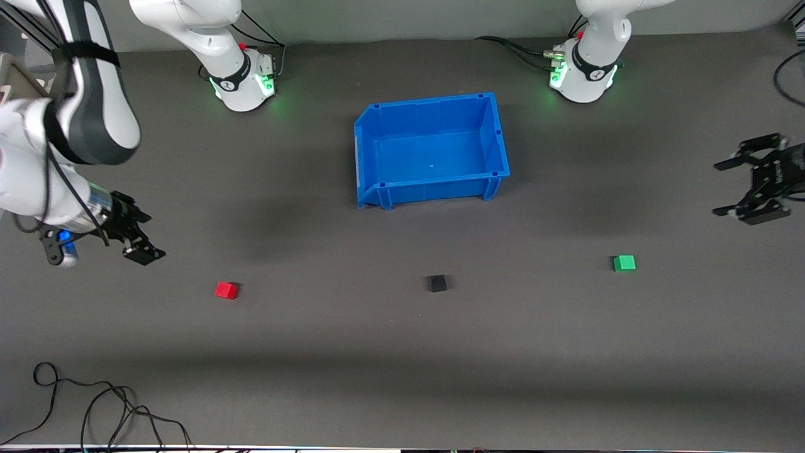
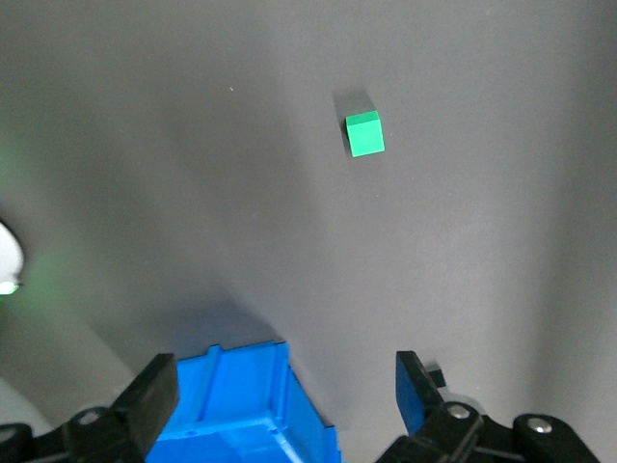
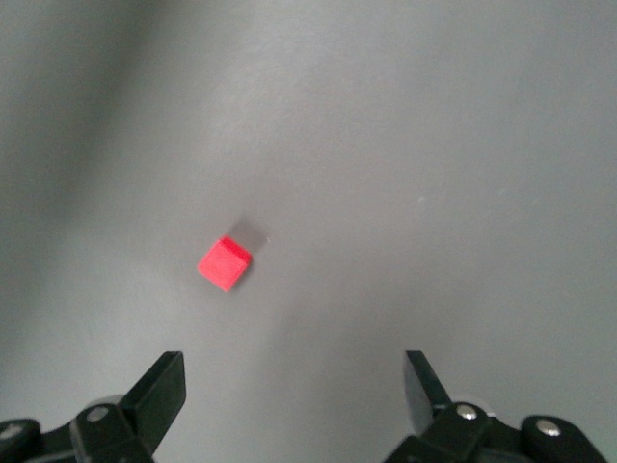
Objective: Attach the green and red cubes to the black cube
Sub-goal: 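Lower the right gripper to the red cube while the left gripper reaches the green cube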
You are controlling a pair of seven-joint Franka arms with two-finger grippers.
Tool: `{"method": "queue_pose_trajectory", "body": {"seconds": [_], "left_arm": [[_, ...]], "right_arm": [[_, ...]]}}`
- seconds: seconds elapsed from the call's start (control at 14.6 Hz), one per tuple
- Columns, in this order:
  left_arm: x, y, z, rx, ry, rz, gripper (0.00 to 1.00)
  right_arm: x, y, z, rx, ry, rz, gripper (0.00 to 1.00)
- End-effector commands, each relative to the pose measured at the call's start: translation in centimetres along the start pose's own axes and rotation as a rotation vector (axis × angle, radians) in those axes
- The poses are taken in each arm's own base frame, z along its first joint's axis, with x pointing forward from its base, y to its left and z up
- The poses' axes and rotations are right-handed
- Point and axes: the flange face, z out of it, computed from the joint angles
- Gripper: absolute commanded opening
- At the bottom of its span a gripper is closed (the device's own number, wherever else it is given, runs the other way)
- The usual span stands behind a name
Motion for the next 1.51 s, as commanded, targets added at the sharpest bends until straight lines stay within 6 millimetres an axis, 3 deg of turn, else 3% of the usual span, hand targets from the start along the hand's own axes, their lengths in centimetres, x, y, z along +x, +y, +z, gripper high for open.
{"method": "queue_pose_trajectory", "body": {"seconds": [0.0, 0.27, 0.41, 0.55, 0.75, 0.89, 1.3, 1.44], "left_arm": [[2.3, -1.8, 4.6, -0.066, -0.029, -0.090, 1.00], [5.9, -2.1, 11.0, -0.138, -0.065, -0.154, 1.00], [7.5, -1.3, 13.8, -0.167, -0.064, -0.179, 1.00], [9.1, -0.6, 16.7, -0.186, -0.057, -0.193, 1.00], [11.5, -0.1, 21.0, -0.250, -0.090, -0.171, 1.00], [12.5, -0.3, 23.3, -0.278, -0.118, -0.143, 1.00], [13.1, 1.4, 27.4, -0.274, -0.081, -0.149, 1.00], [13.4, 1.8, 28.1, -0.281, -0.068, -0.157, 1.00]], "right_arm": [[0.5, 0.3, 3.3, 0.027, 0.008, 0.118, 1.00], [1.4, -0.8, 9.3, 0.019, 0.003, 0.174, 0.99], [1.7, -1.4, 12.7, 0.020, 0.004, 0.180, 1.00], [2.7, -1.2, 14.4, 0.027, -0.014, 0.221, 1.00], [3.3, -3.1, 16.8, 0.059, -0.133, 0.355, 1.00], [3.1, -3.4, 17.3, 0.065, -0.129, 0.397, 0.95], [3.1, -4.6, 18.8, 0.065, -0.113, 0.464, 0.96], [1.6, -5.5, 20.1, 0.085, -0.107, 0.472, 0.97]]}}
